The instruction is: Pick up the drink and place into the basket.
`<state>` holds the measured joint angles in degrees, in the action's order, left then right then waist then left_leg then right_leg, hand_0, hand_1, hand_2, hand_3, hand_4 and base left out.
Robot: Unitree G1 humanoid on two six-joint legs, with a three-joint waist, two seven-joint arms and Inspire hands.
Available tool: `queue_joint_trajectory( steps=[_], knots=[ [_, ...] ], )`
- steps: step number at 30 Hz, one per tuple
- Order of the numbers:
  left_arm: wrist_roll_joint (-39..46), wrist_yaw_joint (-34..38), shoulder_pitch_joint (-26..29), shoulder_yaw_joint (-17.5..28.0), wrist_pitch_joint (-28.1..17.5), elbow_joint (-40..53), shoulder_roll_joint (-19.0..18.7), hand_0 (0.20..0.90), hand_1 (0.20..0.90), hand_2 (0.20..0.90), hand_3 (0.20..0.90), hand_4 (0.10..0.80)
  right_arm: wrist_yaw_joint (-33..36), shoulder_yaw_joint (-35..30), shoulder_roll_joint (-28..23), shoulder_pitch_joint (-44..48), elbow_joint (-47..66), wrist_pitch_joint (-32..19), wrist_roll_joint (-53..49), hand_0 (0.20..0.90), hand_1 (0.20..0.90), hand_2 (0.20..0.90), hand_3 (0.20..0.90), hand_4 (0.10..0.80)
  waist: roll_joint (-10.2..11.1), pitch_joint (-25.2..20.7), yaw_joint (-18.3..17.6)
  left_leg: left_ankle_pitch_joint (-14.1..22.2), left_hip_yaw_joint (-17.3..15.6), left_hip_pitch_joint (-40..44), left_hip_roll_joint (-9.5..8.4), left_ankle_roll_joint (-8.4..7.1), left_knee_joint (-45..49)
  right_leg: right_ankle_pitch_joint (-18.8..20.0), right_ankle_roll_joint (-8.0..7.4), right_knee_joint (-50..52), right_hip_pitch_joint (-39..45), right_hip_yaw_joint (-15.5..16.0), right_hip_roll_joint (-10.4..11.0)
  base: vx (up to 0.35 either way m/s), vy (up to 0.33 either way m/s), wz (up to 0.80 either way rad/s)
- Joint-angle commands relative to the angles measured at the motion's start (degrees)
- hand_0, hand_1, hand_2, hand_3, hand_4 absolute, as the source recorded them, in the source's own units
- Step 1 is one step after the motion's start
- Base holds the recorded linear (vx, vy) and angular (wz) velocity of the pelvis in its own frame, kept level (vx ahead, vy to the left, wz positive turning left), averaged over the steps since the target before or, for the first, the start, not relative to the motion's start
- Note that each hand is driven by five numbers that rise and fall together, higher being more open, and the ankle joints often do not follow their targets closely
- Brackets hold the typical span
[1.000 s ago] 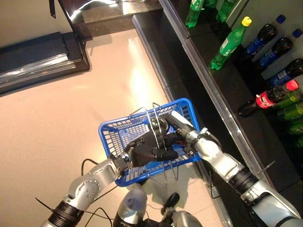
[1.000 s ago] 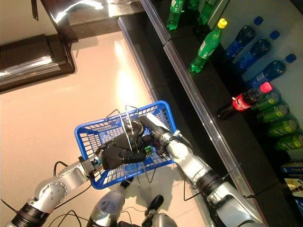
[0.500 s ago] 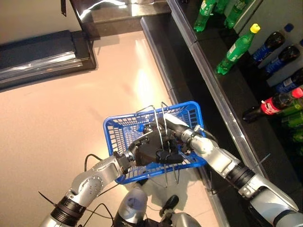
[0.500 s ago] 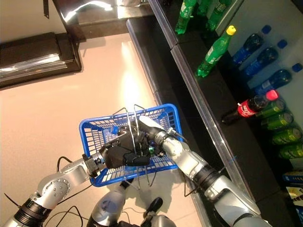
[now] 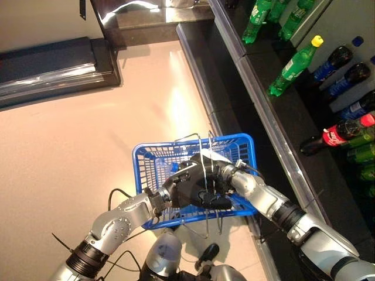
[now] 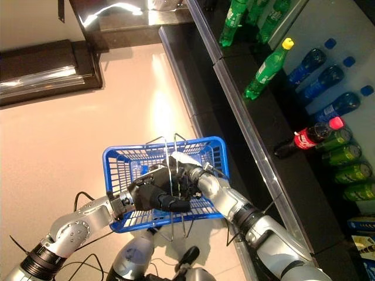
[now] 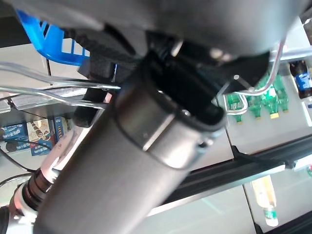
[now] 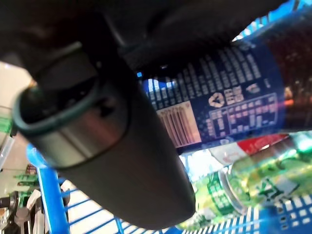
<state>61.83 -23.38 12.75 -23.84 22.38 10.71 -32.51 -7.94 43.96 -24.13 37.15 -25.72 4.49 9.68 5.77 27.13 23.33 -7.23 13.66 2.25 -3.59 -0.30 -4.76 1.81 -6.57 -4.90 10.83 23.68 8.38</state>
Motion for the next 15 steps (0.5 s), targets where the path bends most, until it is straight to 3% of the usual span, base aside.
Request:
queue_joint_trajectory(
  steps=[1,15],
  knots=[
    [8.6,-16.9,6.7,-3.9,-8.8,19.5,13.9,0.300,0.300,0.300,0.200,0.100,-0.9,5.8,5.4,2.8,-1.5,-3.6,-0.4,0.300,0.300,0.300,0.200,0.100,0.7,-22.8,-0.9,4.2,-1.1,0.5,-0.48,-2.01,-0.2,0.9,-1.41,-0.1,0.7,1.7,-0.5,0.011,0.001,0.05],
    [9.3,-17.0,8.0,-5.3,-7.1,20.3,14.4,0.300,0.300,0.300,0.200,0.100,-7.6,7.1,7.4,4.2,-7.7,-0.9,-0.2,0.300,0.300,0.300,0.200,0.100,1.5,-23.0,0.3,4.1,-0.1,0.5,-0.83,-2.17,-0.2,0.9,-1.29,-0.1,1.1,2.8,-0.6,0.005,-0.002,0.04]
  ],
)
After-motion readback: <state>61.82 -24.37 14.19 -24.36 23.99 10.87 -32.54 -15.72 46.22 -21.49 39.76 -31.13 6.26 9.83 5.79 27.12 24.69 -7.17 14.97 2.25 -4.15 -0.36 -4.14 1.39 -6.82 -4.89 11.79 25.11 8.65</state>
